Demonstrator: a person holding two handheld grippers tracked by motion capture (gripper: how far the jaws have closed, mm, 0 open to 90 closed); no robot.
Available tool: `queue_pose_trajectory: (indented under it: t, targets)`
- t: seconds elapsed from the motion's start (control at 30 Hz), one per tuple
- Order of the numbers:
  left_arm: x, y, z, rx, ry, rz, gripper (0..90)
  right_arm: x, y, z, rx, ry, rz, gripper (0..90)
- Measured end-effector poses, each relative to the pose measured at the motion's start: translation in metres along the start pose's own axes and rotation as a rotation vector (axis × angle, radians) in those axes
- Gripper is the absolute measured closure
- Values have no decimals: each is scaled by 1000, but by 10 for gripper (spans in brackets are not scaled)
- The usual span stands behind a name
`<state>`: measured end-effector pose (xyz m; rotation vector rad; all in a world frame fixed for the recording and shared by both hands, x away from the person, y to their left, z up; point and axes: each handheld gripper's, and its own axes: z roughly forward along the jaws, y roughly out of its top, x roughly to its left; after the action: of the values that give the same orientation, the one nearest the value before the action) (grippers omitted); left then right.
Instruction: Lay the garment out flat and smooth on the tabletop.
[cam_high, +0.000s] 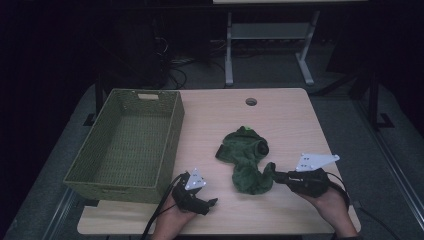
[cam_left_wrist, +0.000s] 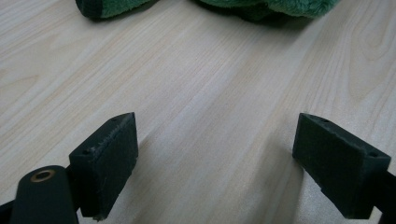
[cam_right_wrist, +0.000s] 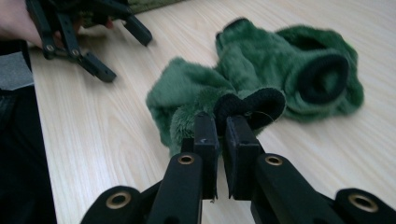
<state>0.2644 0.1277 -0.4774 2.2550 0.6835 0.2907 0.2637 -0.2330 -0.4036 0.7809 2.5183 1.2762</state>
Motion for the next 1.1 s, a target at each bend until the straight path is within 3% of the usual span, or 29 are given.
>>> queue_pose_trajectory:
  t: [0.27,0.67,0.8,0.9,1.03,1.1]
  targets:
    - [0,0,0,1,0,0,134,1,24,17,-4,38,-51,840]
    - [0,0,0,2,1,2,135,5,51,57,25,91,-91,785]
    - [0,0,0,1,1,3,135,5,56,57,-7,89,-75,755]
    - [0,0,0,0,2,3,135,-1,56,52,-35,63,-41,818]
    - [0,0,0,4,1,8,135,-10,50,56,-41,58,10,868]
    - [0,0,0,0,2,3,135,-12,45,65,-17,55,25,882]
